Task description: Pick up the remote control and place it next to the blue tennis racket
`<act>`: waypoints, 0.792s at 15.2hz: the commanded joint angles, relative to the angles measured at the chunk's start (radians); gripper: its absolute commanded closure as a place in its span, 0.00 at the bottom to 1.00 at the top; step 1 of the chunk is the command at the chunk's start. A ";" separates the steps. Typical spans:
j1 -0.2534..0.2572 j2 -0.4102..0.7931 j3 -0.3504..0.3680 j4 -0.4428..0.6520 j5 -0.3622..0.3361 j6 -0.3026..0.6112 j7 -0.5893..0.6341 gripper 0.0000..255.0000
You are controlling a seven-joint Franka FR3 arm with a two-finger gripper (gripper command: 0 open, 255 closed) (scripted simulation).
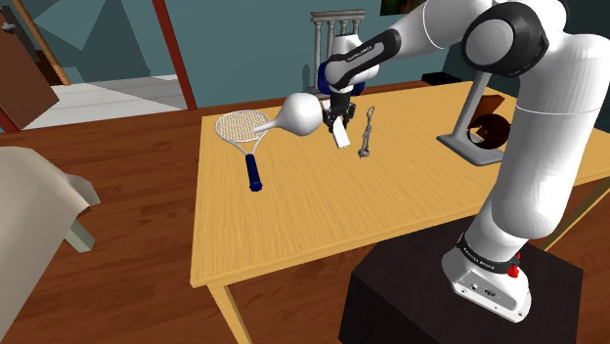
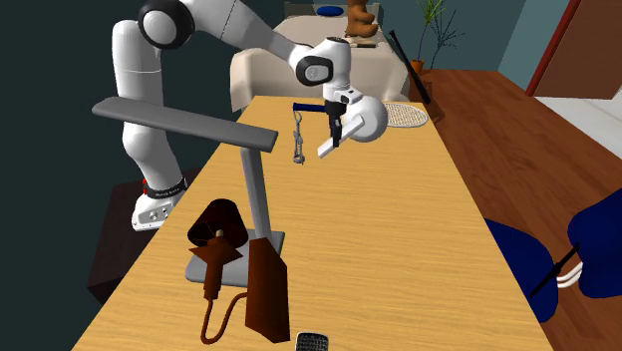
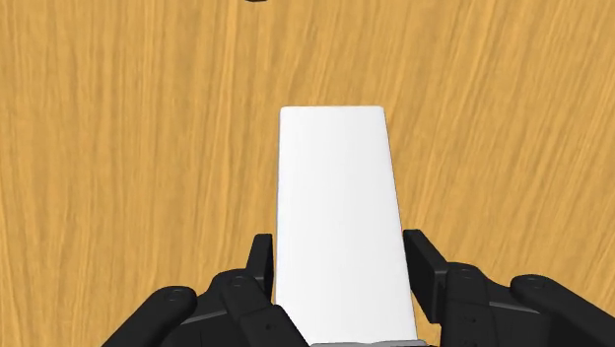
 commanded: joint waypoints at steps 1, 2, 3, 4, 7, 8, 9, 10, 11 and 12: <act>0.001 0.017 0.003 -0.023 0.004 0.024 -0.002 1.00; 0.000 0.023 0.003 -0.028 0.006 0.036 -0.003 1.00; 0.000 0.030 0.004 -0.034 0.008 0.048 -0.005 1.00; -0.001 0.036 0.004 -0.039 0.010 0.059 -0.006 1.00; -0.001 0.042 0.005 -0.043 0.012 0.070 -0.007 1.00; -0.001 0.043 0.005 -0.043 0.012 0.070 -0.007 1.00; -0.001 0.043 0.004 -0.043 0.012 0.070 -0.007 1.00; -0.001 0.043 0.004 -0.043 0.012 0.070 -0.007 1.00; 0.000 0.043 0.004 -0.043 0.012 0.070 -0.007 1.00; 0.000 0.043 0.004 -0.043 0.012 0.070 -0.007 1.00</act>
